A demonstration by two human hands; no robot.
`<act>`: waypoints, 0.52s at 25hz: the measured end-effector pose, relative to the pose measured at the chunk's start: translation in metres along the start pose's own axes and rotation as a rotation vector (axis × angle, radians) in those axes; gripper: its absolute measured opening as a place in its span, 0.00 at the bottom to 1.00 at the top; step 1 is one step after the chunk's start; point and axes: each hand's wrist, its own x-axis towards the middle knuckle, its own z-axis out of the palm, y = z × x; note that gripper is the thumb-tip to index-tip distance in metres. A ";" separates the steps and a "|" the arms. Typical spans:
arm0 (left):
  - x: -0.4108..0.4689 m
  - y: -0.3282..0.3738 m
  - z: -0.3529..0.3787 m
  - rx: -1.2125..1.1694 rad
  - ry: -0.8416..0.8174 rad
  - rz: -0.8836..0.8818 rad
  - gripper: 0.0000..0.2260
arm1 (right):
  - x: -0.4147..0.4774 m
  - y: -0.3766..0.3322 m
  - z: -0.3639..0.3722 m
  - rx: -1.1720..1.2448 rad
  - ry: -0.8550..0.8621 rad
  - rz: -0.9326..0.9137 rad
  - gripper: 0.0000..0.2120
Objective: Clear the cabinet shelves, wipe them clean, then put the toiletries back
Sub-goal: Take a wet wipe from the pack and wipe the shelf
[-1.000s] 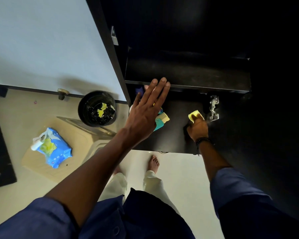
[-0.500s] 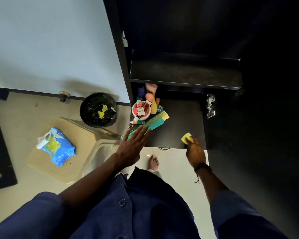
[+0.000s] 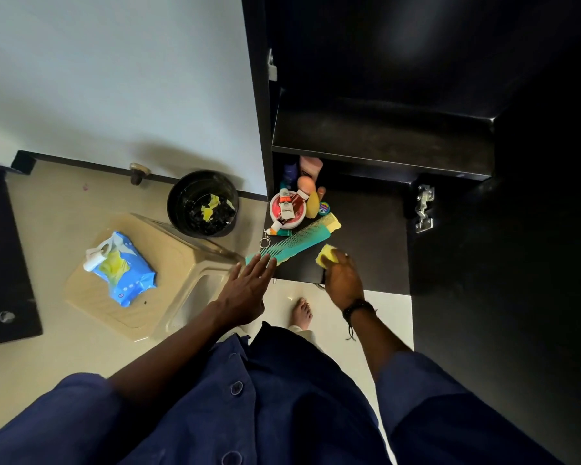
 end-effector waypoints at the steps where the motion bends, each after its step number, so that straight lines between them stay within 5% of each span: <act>1: 0.001 0.001 0.001 -0.007 0.004 0.003 0.36 | -0.016 0.009 0.006 0.009 -0.009 -0.037 0.18; 9: 0.001 -0.002 0.000 -0.034 0.012 0.004 0.34 | -0.018 0.068 -0.037 0.081 0.111 0.450 0.14; 13: -0.004 -0.008 -0.004 -0.050 0.017 -0.011 0.34 | -0.005 -0.010 -0.015 0.022 0.024 0.228 0.14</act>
